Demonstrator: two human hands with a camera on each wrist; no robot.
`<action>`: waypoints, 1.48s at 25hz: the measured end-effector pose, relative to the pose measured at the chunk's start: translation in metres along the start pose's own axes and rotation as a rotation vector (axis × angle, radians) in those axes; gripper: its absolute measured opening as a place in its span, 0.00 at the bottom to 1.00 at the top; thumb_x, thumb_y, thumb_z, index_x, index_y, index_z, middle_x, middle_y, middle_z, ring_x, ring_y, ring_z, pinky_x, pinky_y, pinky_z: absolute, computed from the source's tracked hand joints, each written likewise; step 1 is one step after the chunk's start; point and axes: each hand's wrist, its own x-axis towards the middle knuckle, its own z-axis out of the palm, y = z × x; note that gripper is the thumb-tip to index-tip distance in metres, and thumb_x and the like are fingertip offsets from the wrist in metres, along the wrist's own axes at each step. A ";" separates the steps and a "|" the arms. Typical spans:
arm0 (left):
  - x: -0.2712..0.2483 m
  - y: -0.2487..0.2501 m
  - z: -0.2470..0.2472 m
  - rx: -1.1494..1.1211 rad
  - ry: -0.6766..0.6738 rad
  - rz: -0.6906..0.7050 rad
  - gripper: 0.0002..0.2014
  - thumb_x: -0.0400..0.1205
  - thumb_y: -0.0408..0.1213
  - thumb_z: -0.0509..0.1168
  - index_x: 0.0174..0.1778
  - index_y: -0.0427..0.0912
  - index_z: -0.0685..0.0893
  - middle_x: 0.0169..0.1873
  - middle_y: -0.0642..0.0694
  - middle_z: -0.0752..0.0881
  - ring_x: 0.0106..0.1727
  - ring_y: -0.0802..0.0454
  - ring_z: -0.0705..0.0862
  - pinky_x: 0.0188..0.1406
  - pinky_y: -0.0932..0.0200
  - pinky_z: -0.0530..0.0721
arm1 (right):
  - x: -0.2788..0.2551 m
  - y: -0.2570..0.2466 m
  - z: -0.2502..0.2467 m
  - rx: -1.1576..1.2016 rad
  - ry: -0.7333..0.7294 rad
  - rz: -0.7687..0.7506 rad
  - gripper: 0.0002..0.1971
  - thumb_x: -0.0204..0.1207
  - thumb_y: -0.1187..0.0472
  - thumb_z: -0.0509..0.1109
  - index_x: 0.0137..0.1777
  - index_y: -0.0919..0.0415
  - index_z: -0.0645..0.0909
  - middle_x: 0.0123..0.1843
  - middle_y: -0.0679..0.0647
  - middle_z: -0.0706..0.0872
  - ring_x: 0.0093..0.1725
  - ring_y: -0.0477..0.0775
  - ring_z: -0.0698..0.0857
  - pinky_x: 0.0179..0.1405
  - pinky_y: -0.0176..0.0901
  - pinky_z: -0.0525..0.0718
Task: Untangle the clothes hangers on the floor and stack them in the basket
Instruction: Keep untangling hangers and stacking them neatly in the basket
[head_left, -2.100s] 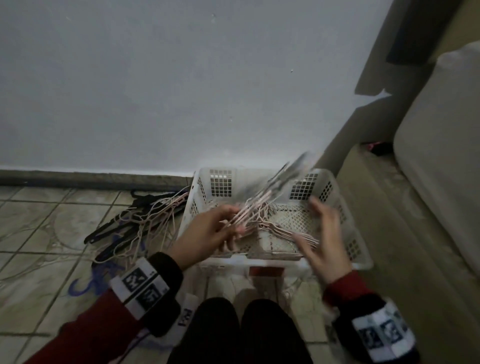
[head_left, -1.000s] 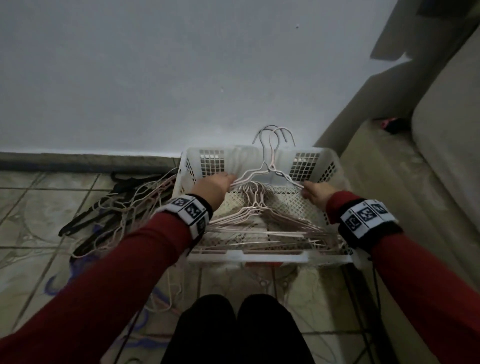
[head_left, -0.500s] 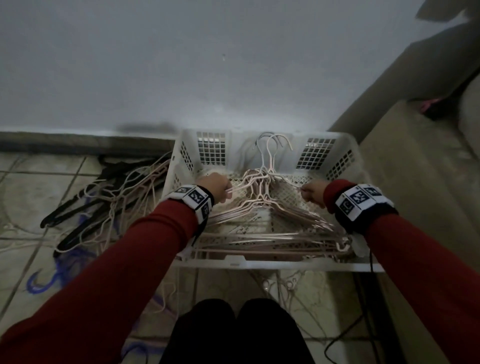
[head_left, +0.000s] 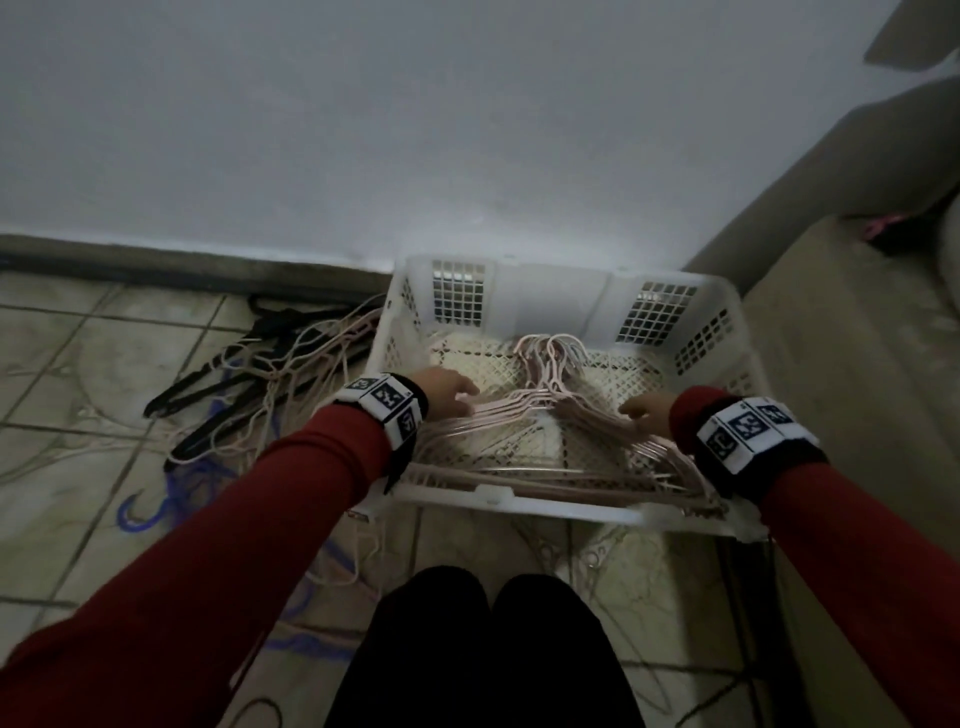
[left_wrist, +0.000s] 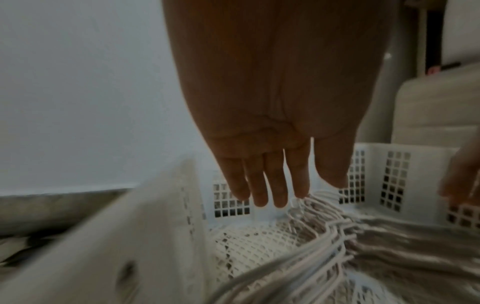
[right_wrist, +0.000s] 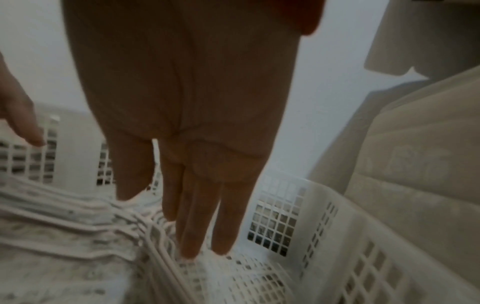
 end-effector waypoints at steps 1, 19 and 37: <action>-0.015 -0.007 -0.004 -0.060 0.059 0.000 0.22 0.85 0.41 0.57 0.75 0.42 0.69 0.75 0.42 0.72 0.75 0.45 0.71 0.72 0.55 0.68 | -0.012 -0.007 -0.004 0.049 0.077 -0.046 0.22 0.81 0.61 0.58 0.75 0.62 0.65 0.76 0.60 0.71 0.74 0.58 0.72 0.72 0.45 0.68; -0.193 -0.155 0.170 -0.922 0.563 -0.542 0.17 0.84 0.32 0.58 0.68 0.33 0.75 0.66 0.36 0.80 0.67 0.42 0.79 0.63 0.57 0.74 | -0.059 -0.313 0.053 0.239 0.185 -0.774 0.15 0.79 0.65 0.60 0.63 0.67 0.78 0.64 0.65 0.82 0.63 0.62 0.80 0.61 0.43 0.72; -0.099 -0.186 0.183 -1.102 0.530 -0.794 0.17 0.84 0.39 0.57 0.65 0.36 0.78 0.61 0.34 0.83 0.62 0.37 0.82 0.65 0.45 0.79 | 0.040 -0.379 0.097 0.383 0.026 -0.395 0.32 0.80 0.52 0.58 0.79 0.63 0.52 0.77 0.65 0.67 0.74 0.65 0.69 0.70 0.54 0.70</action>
